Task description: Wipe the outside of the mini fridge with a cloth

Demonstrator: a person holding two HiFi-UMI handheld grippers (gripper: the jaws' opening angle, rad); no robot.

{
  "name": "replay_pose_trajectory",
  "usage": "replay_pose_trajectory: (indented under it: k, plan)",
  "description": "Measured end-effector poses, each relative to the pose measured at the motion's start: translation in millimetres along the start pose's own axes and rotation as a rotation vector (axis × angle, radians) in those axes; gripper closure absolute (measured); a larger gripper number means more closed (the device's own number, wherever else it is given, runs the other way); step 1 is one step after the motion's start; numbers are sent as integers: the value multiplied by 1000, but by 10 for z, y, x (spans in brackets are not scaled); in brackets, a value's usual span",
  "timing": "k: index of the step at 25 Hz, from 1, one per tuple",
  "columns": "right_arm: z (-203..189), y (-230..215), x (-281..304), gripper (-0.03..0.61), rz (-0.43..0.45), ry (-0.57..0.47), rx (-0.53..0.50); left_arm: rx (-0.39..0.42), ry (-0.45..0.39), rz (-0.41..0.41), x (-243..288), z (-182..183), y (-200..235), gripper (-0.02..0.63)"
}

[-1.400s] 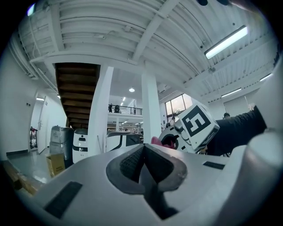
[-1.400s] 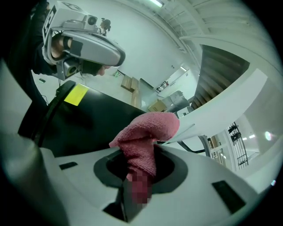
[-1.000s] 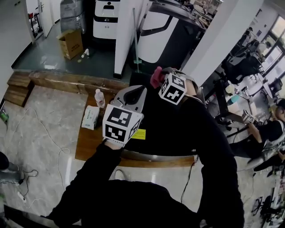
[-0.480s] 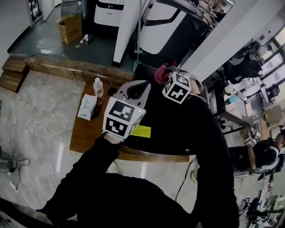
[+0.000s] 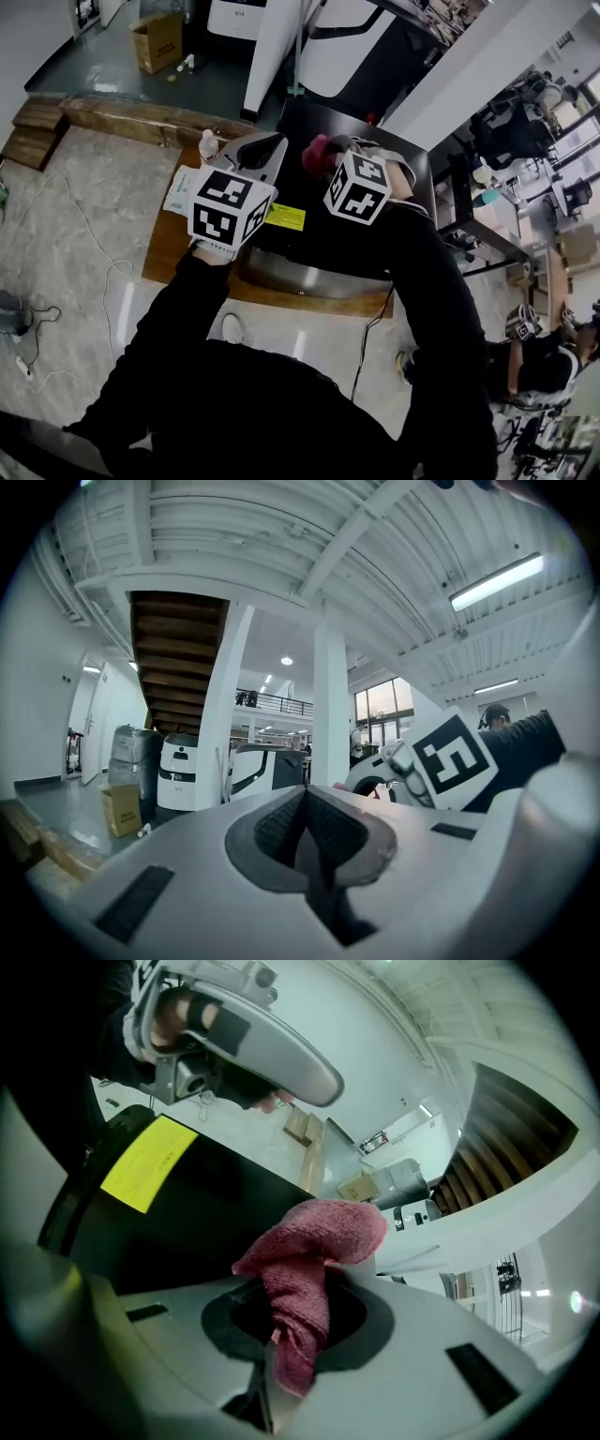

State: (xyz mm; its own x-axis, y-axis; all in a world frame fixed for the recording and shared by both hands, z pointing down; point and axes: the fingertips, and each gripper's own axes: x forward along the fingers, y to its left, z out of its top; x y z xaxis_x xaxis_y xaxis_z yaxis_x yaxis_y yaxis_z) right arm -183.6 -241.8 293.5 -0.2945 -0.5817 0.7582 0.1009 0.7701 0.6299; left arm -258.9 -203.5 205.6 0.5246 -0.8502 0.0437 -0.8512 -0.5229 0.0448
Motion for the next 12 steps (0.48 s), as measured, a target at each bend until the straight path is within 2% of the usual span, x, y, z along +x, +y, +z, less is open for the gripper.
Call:
replay_pose_trajectory:
  k: [6,12]
  plan:
    - [265,688,-519,497,4,-52,-44,34,-4,50,-514,-7,-355,607]
    - [308,1174,-943,499,0,-87,-41,63,15,66,-892,-72,-862,607]
